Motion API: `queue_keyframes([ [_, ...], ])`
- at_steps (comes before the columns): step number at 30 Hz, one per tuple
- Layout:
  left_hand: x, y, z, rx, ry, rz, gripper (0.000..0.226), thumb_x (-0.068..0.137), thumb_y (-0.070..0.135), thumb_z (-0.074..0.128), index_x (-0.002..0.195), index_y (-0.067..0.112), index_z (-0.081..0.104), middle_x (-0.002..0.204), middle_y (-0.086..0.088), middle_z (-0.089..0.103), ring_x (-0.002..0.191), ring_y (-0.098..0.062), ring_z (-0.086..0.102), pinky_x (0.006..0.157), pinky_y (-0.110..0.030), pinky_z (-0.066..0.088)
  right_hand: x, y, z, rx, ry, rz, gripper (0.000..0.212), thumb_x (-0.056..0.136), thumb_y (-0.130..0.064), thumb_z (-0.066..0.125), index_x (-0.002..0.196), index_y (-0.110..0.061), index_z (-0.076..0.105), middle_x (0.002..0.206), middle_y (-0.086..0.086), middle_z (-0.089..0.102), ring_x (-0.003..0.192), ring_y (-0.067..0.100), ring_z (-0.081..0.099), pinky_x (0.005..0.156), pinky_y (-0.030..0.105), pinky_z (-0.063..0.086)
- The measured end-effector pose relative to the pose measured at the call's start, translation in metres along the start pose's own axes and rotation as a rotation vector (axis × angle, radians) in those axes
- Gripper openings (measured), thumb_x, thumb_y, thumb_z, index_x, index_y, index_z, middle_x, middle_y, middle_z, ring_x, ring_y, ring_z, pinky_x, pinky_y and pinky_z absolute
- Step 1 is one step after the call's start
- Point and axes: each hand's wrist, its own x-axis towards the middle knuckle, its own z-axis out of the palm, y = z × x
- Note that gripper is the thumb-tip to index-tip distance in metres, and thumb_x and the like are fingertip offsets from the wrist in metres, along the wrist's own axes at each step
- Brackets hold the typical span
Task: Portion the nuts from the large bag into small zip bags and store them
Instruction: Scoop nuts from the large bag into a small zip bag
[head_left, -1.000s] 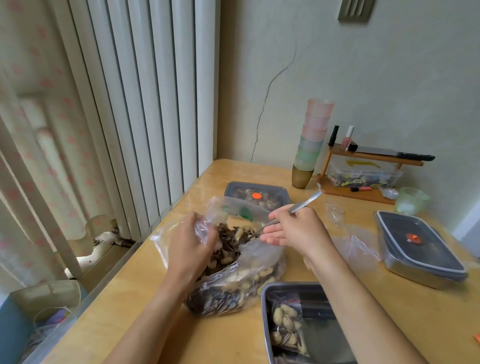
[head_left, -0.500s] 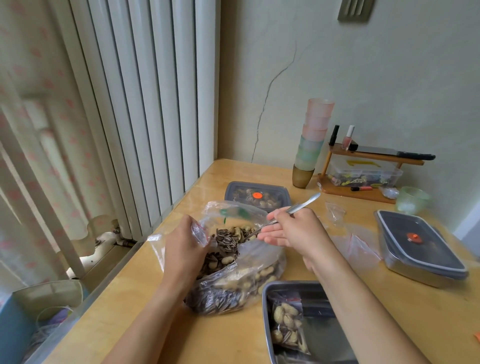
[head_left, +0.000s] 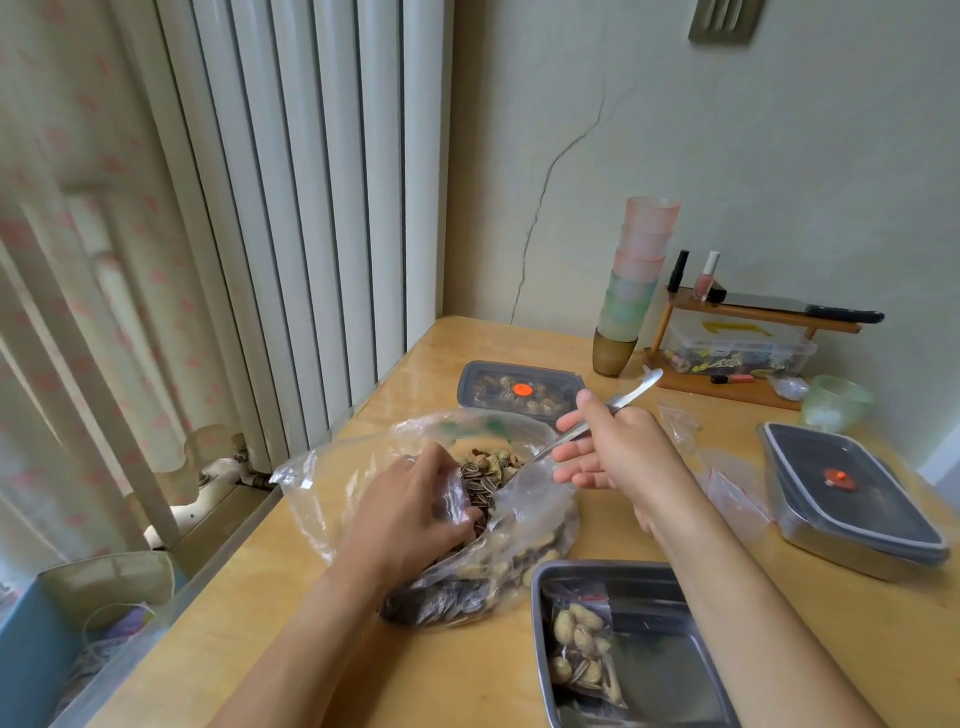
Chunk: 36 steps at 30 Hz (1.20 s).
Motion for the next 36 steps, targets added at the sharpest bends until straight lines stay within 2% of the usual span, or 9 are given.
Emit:
queue_keyframes([
  [4,0.005,0.000,-0.006,0.124,-0.047,-0.192,0.049,0.082,0.063,0.071,0.105,0.027,0.047,0.084,0.012,0.056,0.082,-0.014,0.054,0.066,-0.031,0.047,0.000,-0.001,-0.002,-0.111,0.073,-0.152,0.037,0.110,-0.032,0.044,0.097,-0.011,0.071,0.071,0.009,0.076,0.061,0.023,0.074,0.059,0.027,0.053],
  [7,0.011,0.003,-0.011,0.078,-0.072,-0.267,0.050,0.080,0.056,0.076,0.110,0.025,0.051,0.092,0.011,0.060,0.083,-0.011,0.058,0.069,-0.030,0.051,-0.002,-0.005,-0.002,-0.187,0.074,-0.254,0.037,0.110,-0.031,0.044,0.092,-0.014,0.071,0.070,0.007,0.076,0.061,0.020,0.075,0.059,0.023,0.054],
  [10,0.021,0.006,-0.016,0.039,-0.171,-0.301,0.059,0.077,0.048,0.083,0.117,0.024,0.047,0.099,0.007,0.066,0.083,-0.016,0.064,0.072,-0.036,0.056,-0.002,-0.007,-0.001,-0.202,0.021,-0.230,0.037,0.110,-0.031,0.044,0.093,-0.013,0.071,0.071,0.007,0.076,0.064,0.021,0.076,0.063,0.026,0.057],
  [13,0.033,0.003,-0.020,-0.026,-0.323,-0.318,0.067,0.072,0.046,0.090,0.119,0.025,0.047,0.090,0.003,0.071,0.076,-0.016,0.068,0.071,-0.040,0.059,0.000,-0.004,-0.004,-0.134,0.012,-0.165,0.037,0.110,-0.028,0.043,0.096,-0.007,0.071,0.070,0.010,0.076,0.065,0.025,0.076,0.062,0.029,0.057],
  [17,0.039,0.002,-0.014,0.000,-0.249,-0.326,0.068,0.069,0.051,0.091,0.117,0.023,0.050,0.093,0.006,0.068,0.079,-0.014,0.065,0.072,-0.036,0.058,0.001,-0.006,-0.010,-0.051,0.075,-0.146,0.038,0.111,-0.026,0.042,0.095,-0.005,0.069,0.068,0.012,0.075,0.065,0.031,0.075,0.059,0.030,0.055],
  [20,0.036,0.000,-0.005,-0.042,-0.169,-0.322,0.062,0.072,0.047,0.090,0.113,0.021,0.052,0.093,0.008,0.065,0.082,-0.013,0.062,0.075,-0.036,0.057,0.001,-0.010,-0.014,-0.010,0.126,-0.151,0.039,0.111,-0.024,0.040,0.093,-0.004,0.069,0.067,0.014,0.074,0.058,0.026,0.072,0.055,0.027,0.053],
  [27,0.031,0.004,0.001,-0.181,-0.110,-0.247,0.050,0.074,0.039,0.090,0.097,0.024,0.049,0.081,0.009,0.060,0.068,-0.006,0.051,0.056,-0.022,0.039,0.001,-0.011,-0.013,0.006,0.118,-0.142,0.039,0.111,-0.024,0.040,0.094,-0.003,0.069,0.071,0.018,0.074,0.054,0.021,0.069,0.052,0.024,0.051],
  [31,0.027,0.006,-0.005,-0.255,-0.170,-0.235,0.067,0.067,0.054,0.090,0.111,0.023,0.049,0.088,0.012,0.062,0.072,-0.003,0.055,0.059,-0.021,0.039,0.001,-0.011,-0.012,-0.009,0.128,-0.157,0.039,0.111,-0.025,0.041,0.094,-0.004,0.069,0.069,0.016,0.074,0.054,0.022,0.070,0.055,0.027,0.051],
  [36,0.022,0.003,-0.008,-0.233,-0.144,-0.210,0.057,0.077,0.055,0.083,0.114,0.024,0.053,0.094,0.016,0.061,0.077,0.004,0.056,0.061,-0.014,0.038,-0.001,-0.013,-0.014,-0.020,0.127,-0.179,0.039,0.111,-0.025,0.041,0.093,-0.005,0.069,0.068,0.013,0.074,0.056,0.024,0.070,0.058,0.030,0.051],
])
